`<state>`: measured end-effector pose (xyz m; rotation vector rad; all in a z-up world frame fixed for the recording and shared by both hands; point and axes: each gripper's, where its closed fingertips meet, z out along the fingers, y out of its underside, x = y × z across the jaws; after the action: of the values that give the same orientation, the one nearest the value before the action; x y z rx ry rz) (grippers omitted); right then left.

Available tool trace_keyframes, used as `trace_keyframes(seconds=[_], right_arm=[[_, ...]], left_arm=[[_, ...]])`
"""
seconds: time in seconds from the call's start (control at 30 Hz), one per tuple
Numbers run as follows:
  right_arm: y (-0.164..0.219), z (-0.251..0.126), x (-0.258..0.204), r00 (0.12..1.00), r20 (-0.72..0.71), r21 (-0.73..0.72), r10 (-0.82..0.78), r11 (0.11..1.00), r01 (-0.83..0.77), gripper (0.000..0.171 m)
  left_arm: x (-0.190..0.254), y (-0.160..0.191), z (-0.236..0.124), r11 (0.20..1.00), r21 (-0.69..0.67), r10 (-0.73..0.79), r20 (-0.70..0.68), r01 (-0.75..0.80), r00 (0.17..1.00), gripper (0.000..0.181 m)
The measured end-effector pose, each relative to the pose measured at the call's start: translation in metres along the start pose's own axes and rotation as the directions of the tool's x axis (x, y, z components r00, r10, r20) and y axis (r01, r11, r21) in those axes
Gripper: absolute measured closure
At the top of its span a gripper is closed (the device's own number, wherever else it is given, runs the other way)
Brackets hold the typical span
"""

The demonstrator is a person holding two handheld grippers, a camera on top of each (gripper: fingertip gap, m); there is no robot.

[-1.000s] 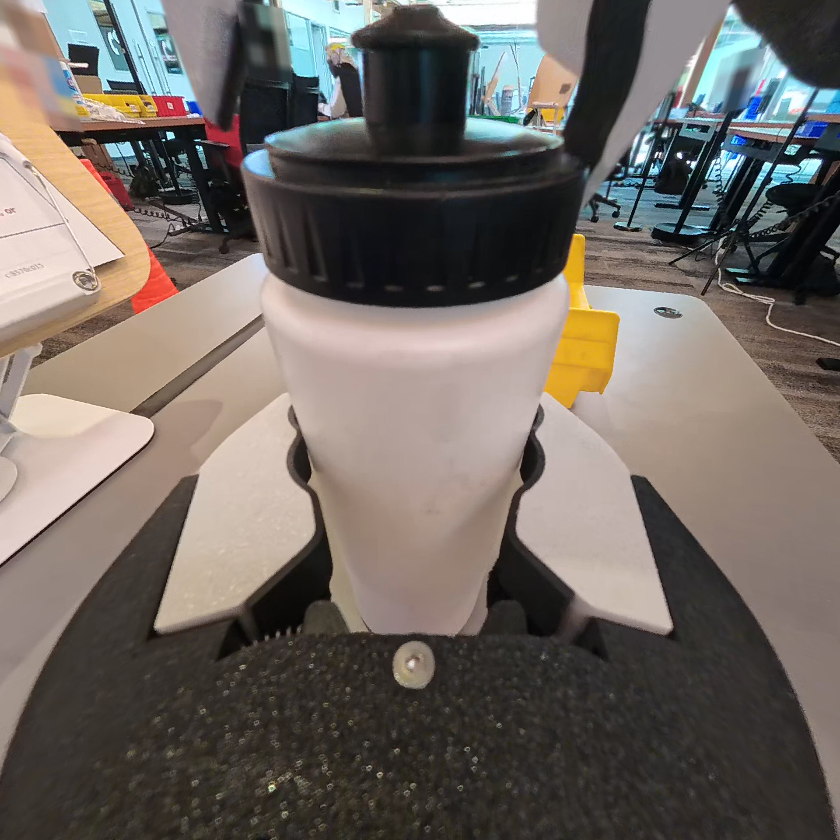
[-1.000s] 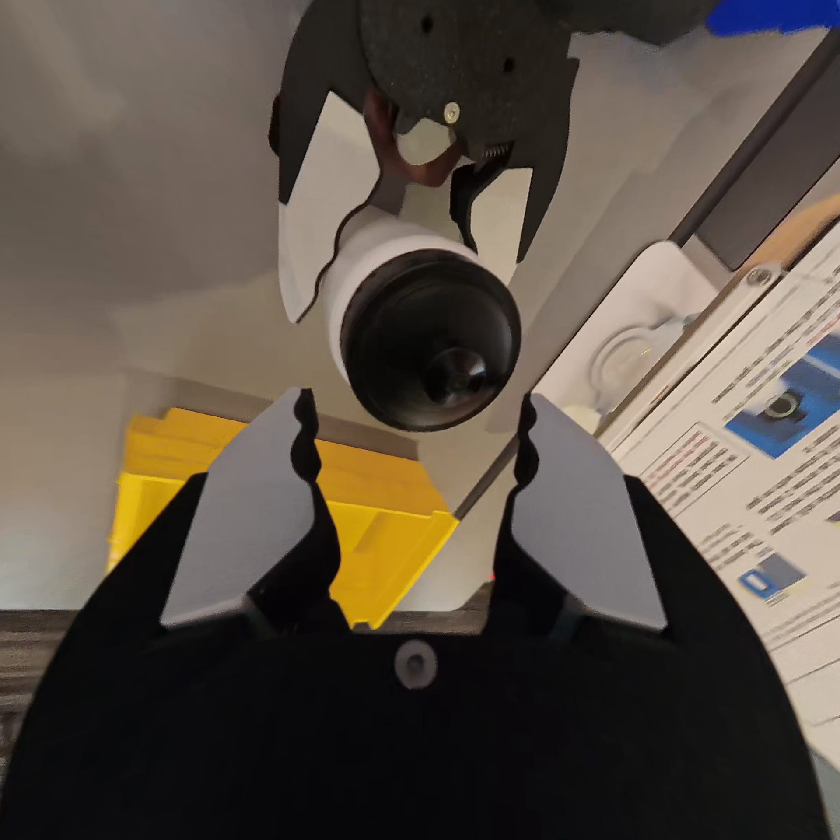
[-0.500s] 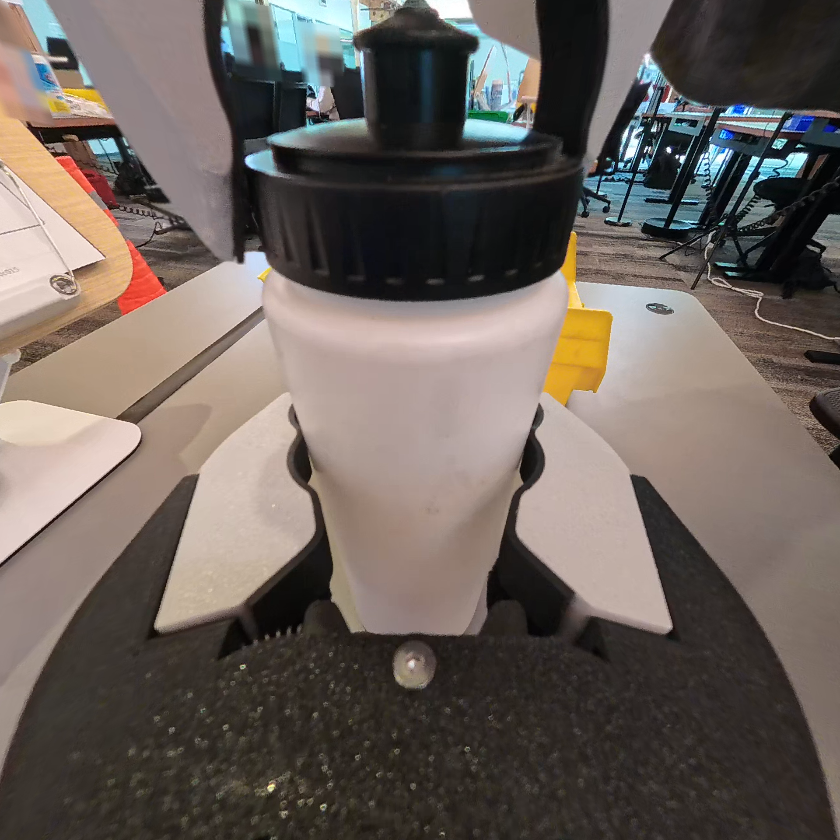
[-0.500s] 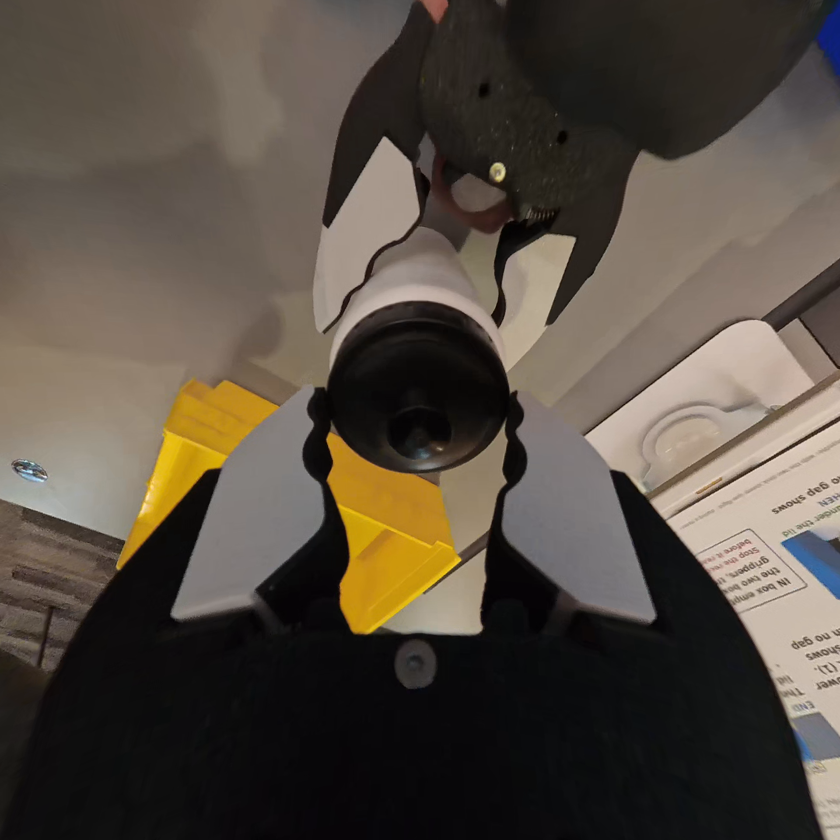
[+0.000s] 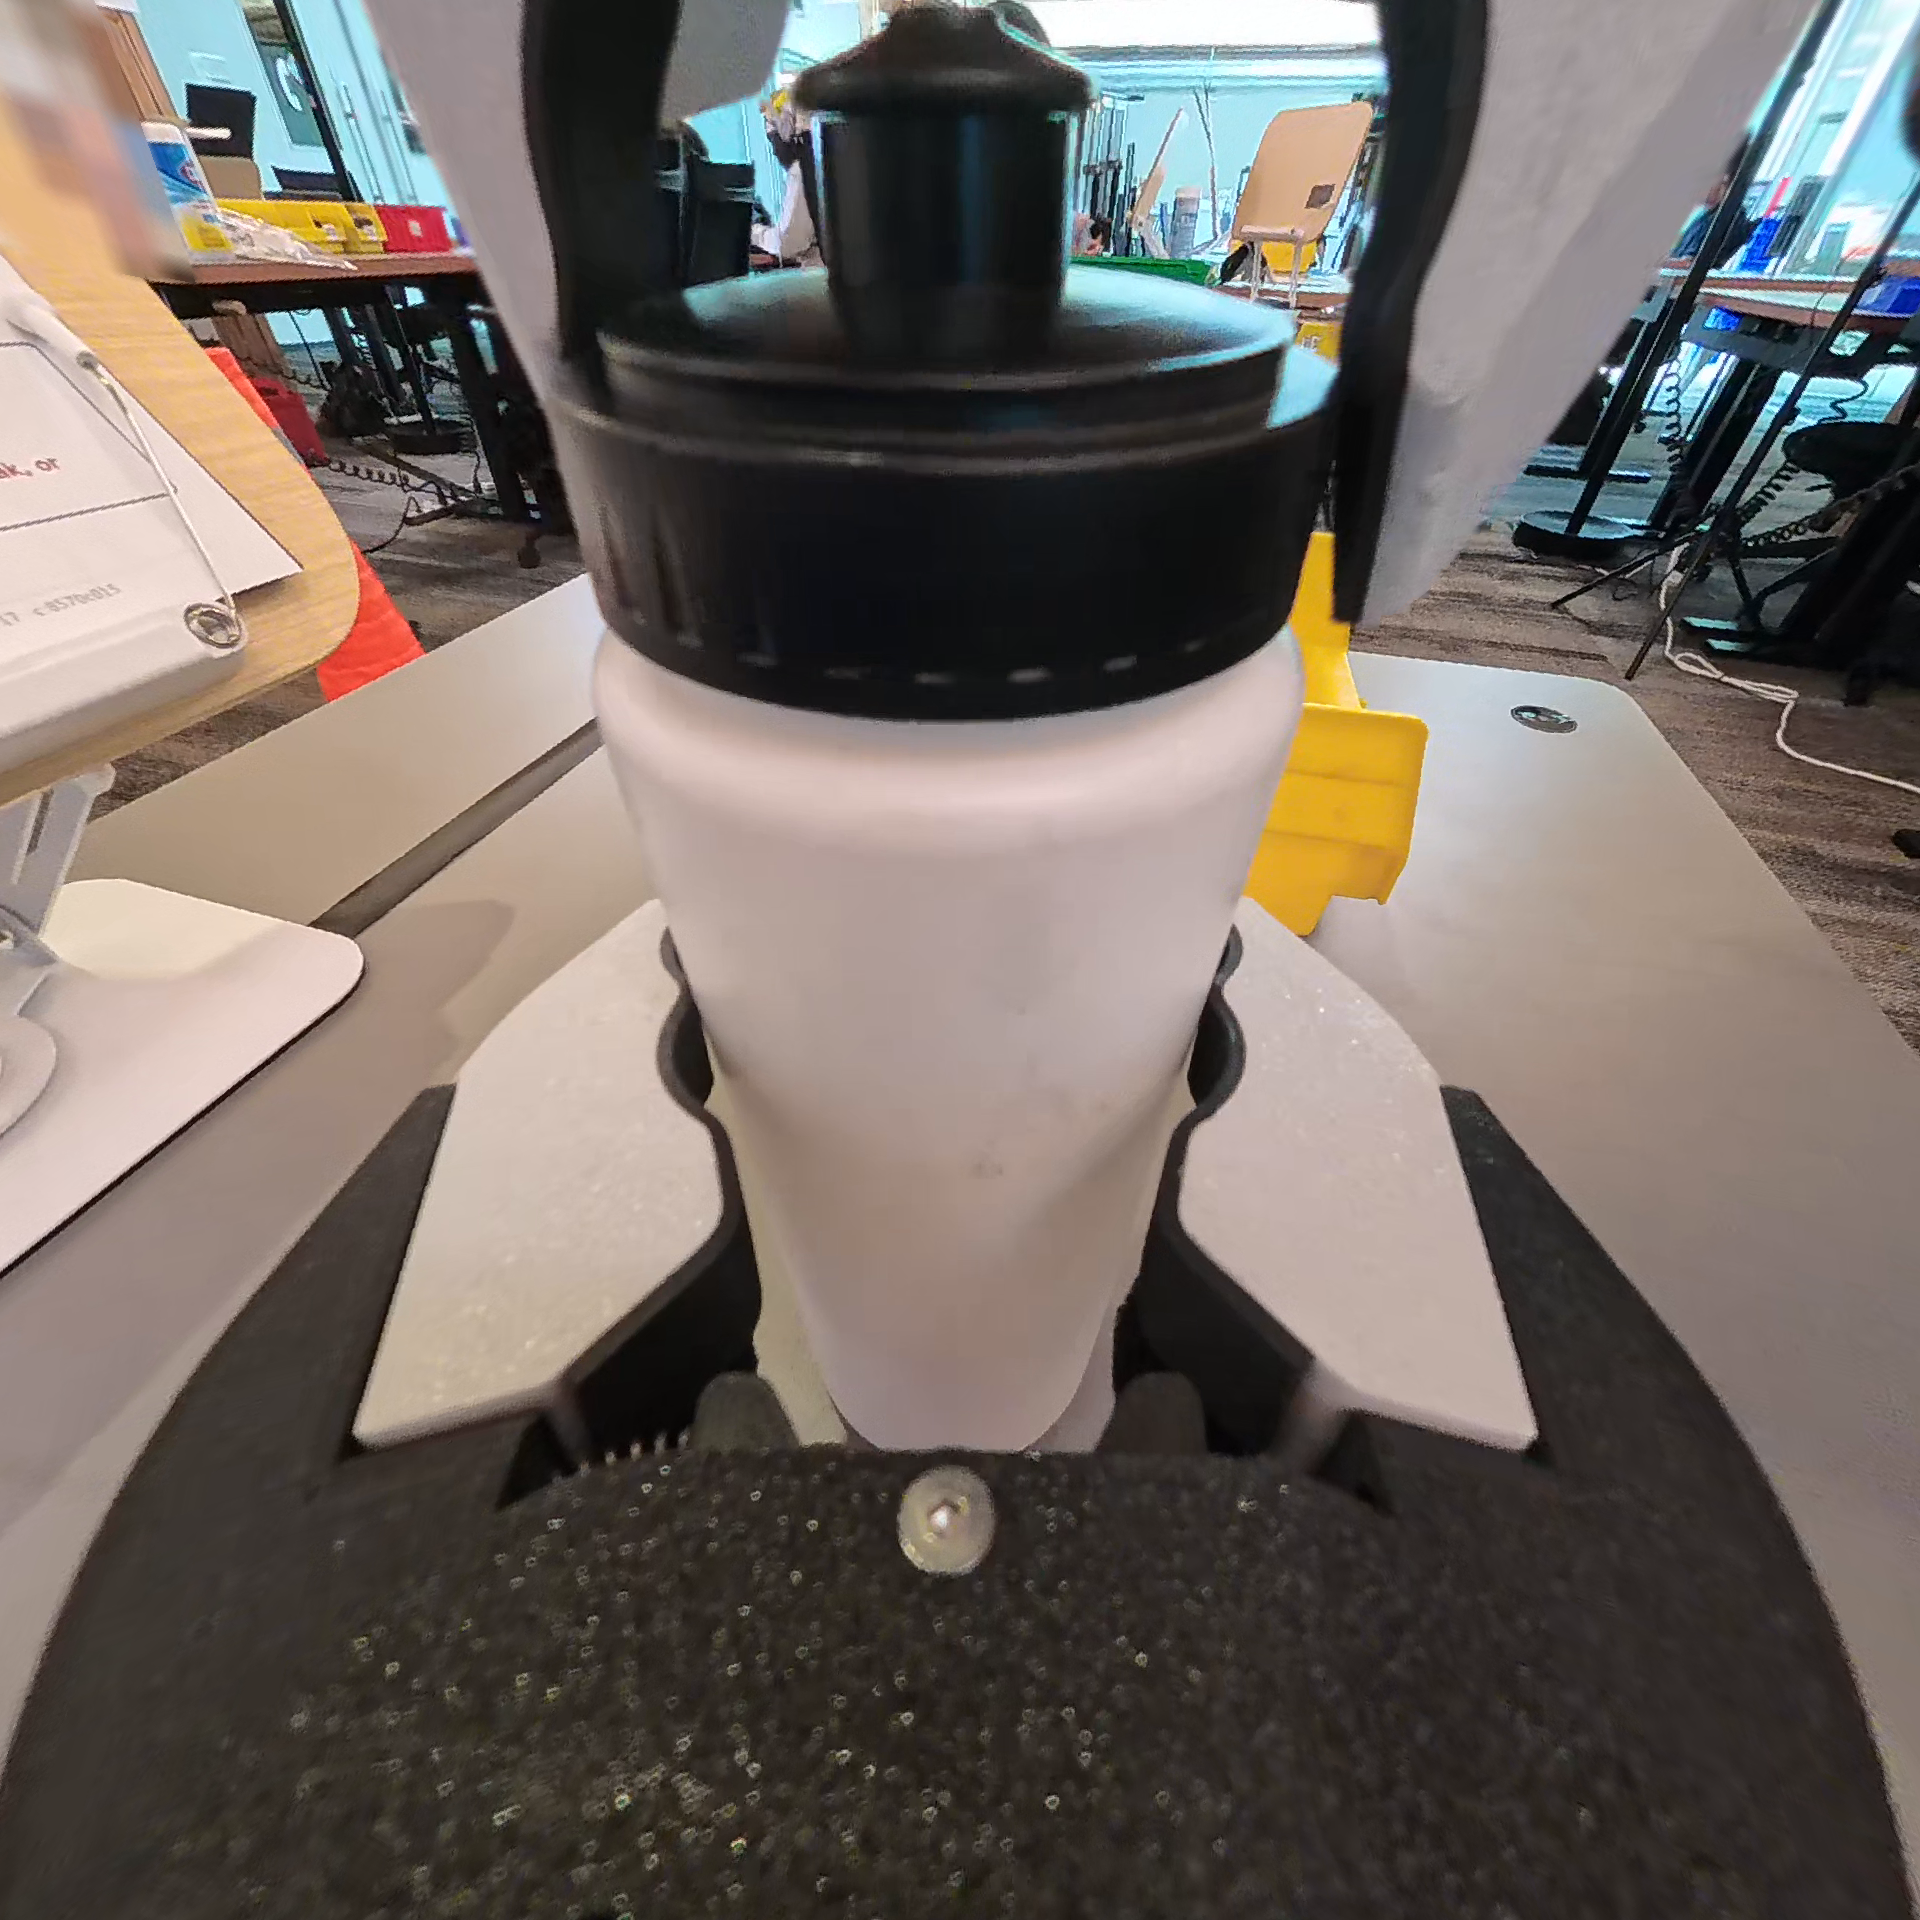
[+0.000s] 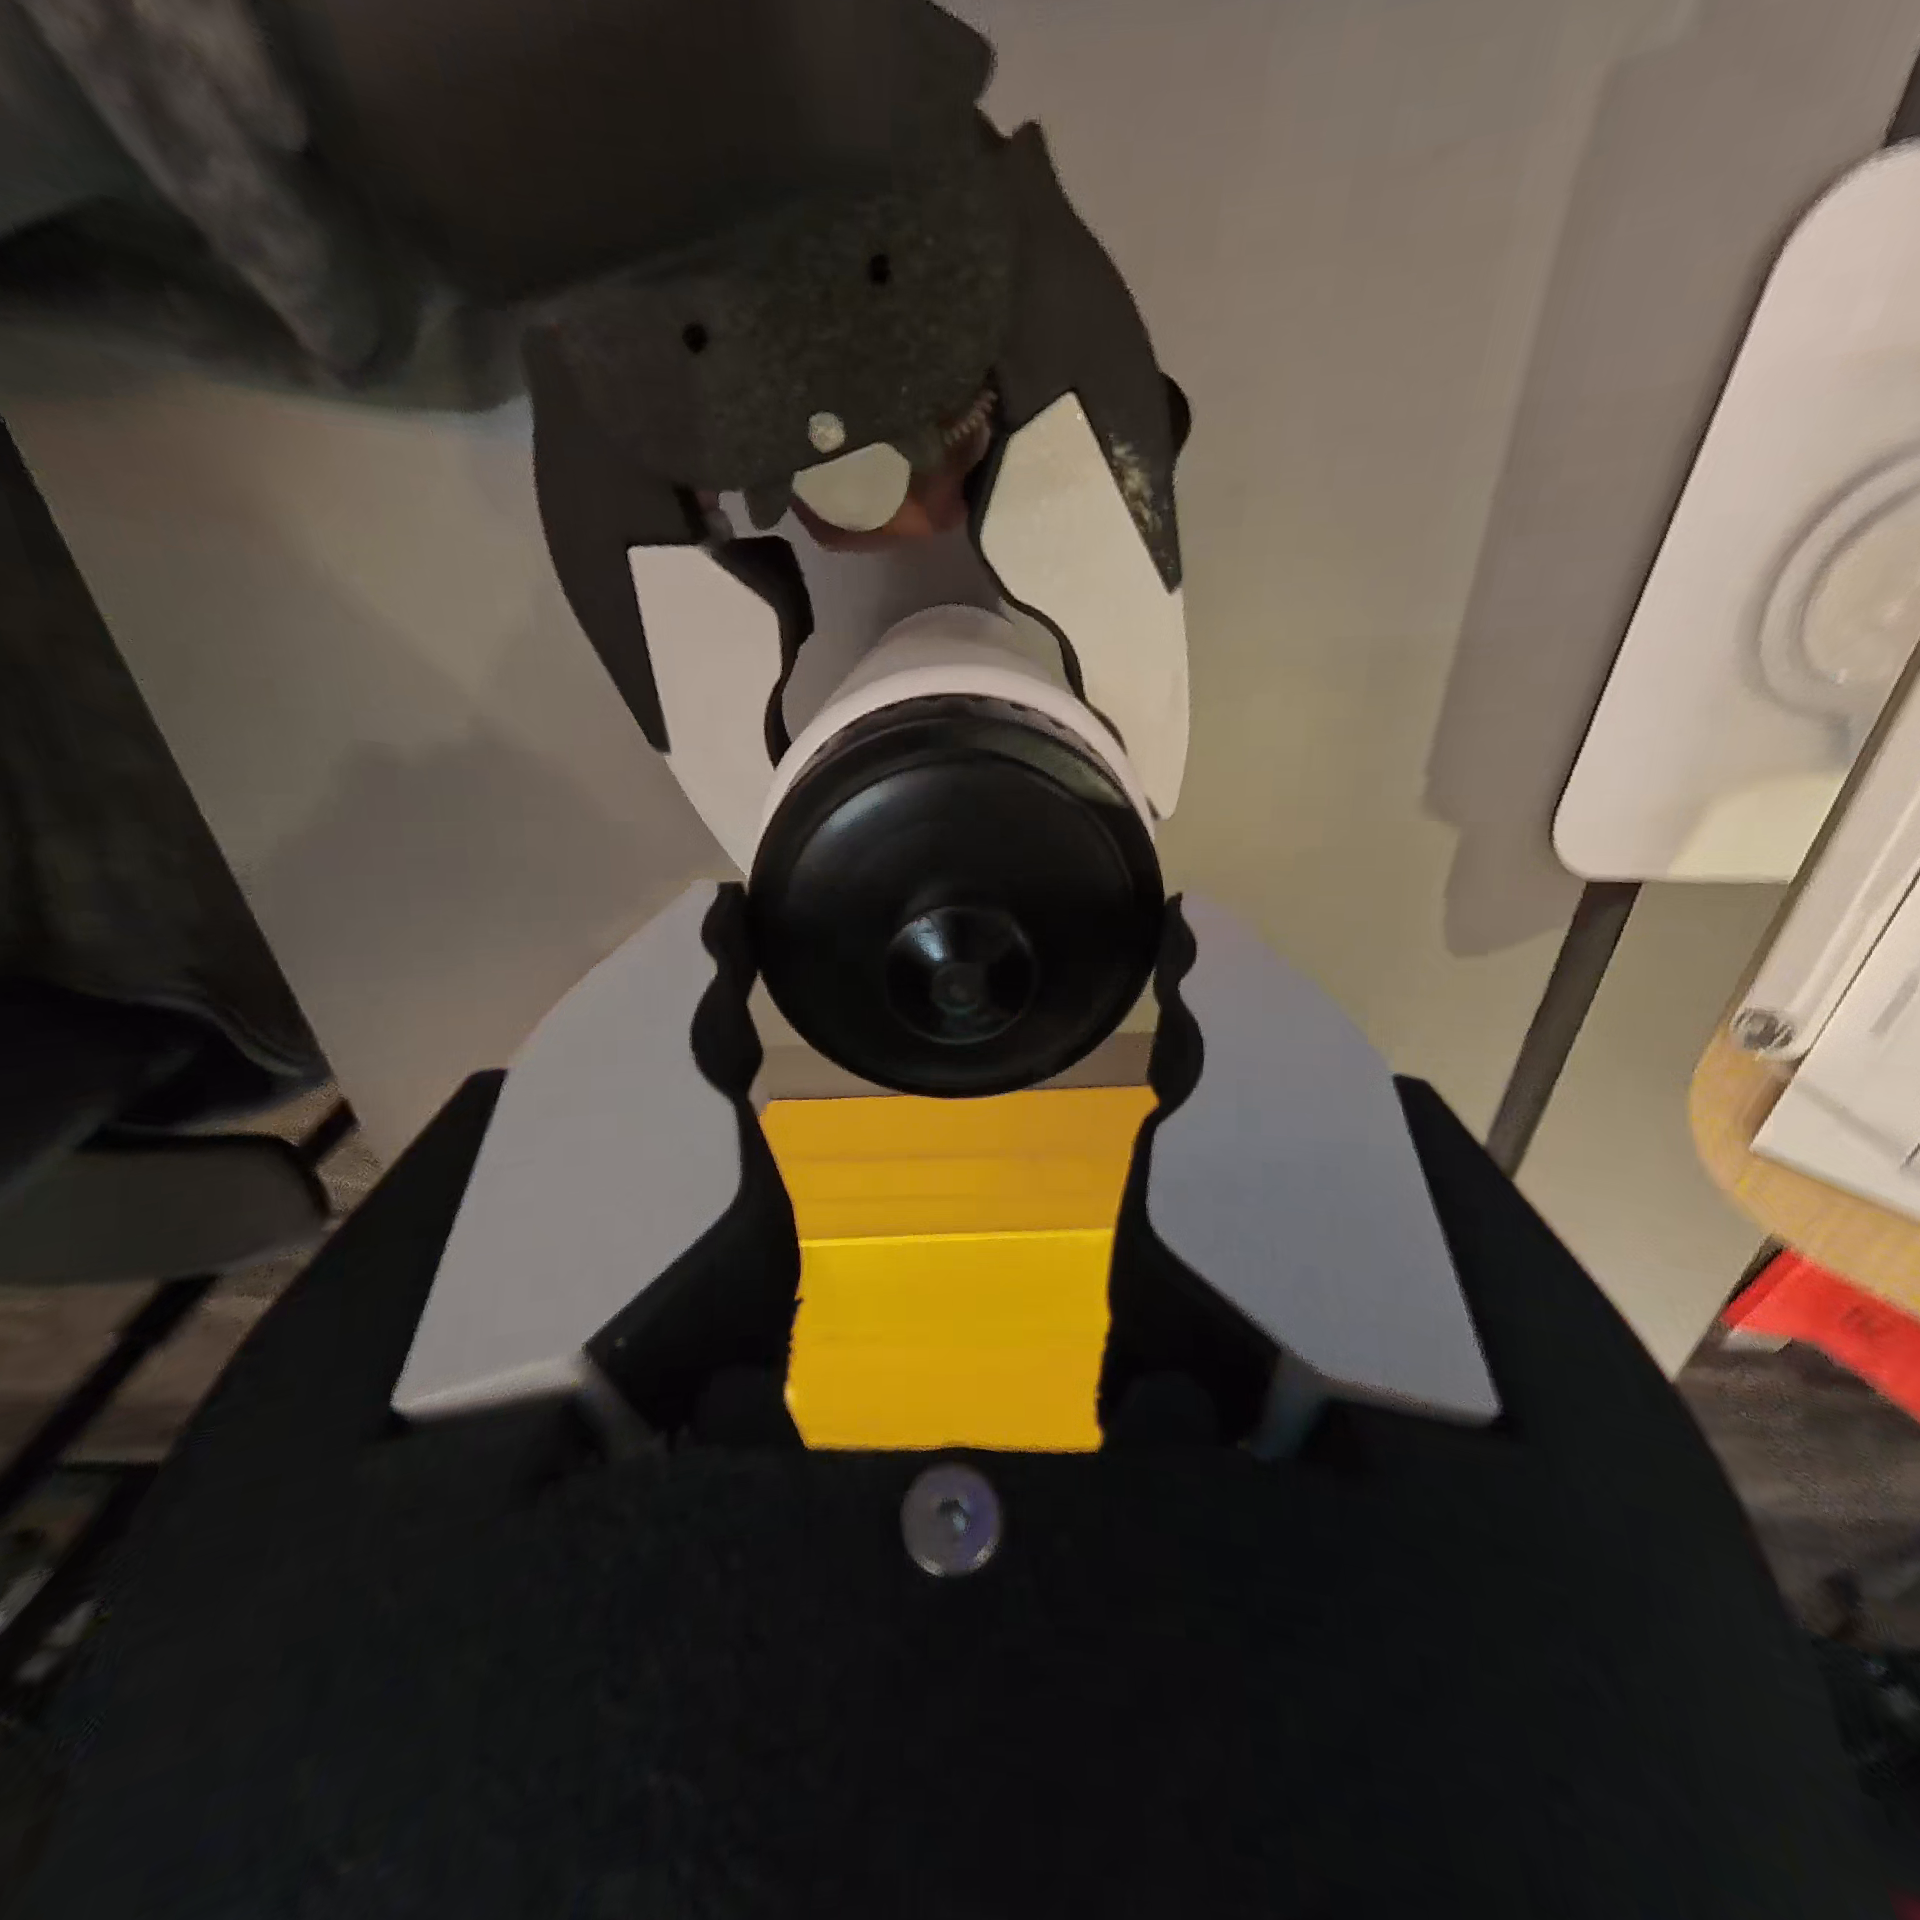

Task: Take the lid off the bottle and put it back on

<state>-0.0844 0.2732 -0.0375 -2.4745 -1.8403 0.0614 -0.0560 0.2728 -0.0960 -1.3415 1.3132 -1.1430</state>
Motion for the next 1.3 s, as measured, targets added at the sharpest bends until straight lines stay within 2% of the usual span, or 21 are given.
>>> trace_keyframes(seconds=[0.17,0.33,0.43,0.57,0.6,0.73,0.8,0.87,0.93,1.0,1.07,1.17,1.3], right_arm=[[0.003,0.0,-0.001,0.966,-0.029,-0.009,0.255,0.967,-0.256,0.097],[0.0,0.0,0.001,0.876,-0.043,0.028,0.48,0.877,-0.479,0.097],[-0.001,0.0,0.002,0.782,-0.054,0.036,0.621,0.784,-0.62,0.097],[0.0,0.001,0.002,0.527,-0.075,0.049,0.847,0.531,-0.846,0.097],[-0.001,0.001,0.002,0.485,-0.081,0.059,0.871,0.49,-0.87,0.097],[-0.003,0.001,0.001,0.481,-0.096,0.029,0.871,0.486,-0.874,0.096],[0.001,0.001,-0.003,0.58,-0.127,-0.04,0.804,0.58,-0.813,0.094],[0.007,-0.001,-0.006,0.731,-0.143,-0.124,0.667,0.721,-0.682,0.077],[0.012,-0.008,0.0,0.878,-0.181,-0.158,0.442,0.868,-0.47,0.066],[0.014,-0.019,0.009,0.956,-0.227,-0.176,0.189,0.957,-0.231,0.064],[0.01,-0.028,0.006,0.983,-0.18,-0.163,-0.023,0.987,-0.006,0.064],[0.006,-0.037,-0.005,0.949,-0.099,-0.103,-0.298,0.952,0.288,0.077],[0.011,-0.032,-0.006,0.866,-0.053,-0.131,-0.497,0.864,0.487,0.08]], left_arm=[[-0.001,0.0,0.002,1.0,0.005,-0.002,0.014,0.002,1.0,0.09],[-0.003,-0.002,0.001,0.999,0.032,-0.025,0.019,0.024,0.999,0.09],[-0.004,-0.003,0.002,0.999,0.04,-0.032,0.02,0.031,0.999,0.09],[-0.004,-0.004,0.003,0.997,0.061,-0.038,0.012,0.037,0.999,0.09],[-0.005,-0.004,0.003,0.997,0.069,-0.044,0.007,0.044,0.999,0.09],[-0.003,-0.005,0.001,0.996,0.081,-0.04,-0.012,0.041,0.999,0.09],[-0.001,-0.004,0.001,0.997,0.072,-0.031,-0.016,0.032,0.999,0.09],[0.001,-0.002,0.002,0.998,0.053,-0.012,-0.015,0.013,1.0,0.09],[0.004,-0.001,0.002,1.0,0.025,-0.005,-0.01,0.005,1.0,0.09],[0.006,0.0,0.002,1.0,0.008,0.003,-0.015,-0.003,1.0,0.09],[0.007,0.0,0.002,1.0,0.002,0.002,-0.021,-0.002,1.0,0.09],[0.008,0.001,0.001,1.0,0.003,0.003,-0.033,-0.002,0.999,0.091],[0.01,0.0,0.001,1.0,0.018,0.0,-0.059,0.001,0.998,0.091]])
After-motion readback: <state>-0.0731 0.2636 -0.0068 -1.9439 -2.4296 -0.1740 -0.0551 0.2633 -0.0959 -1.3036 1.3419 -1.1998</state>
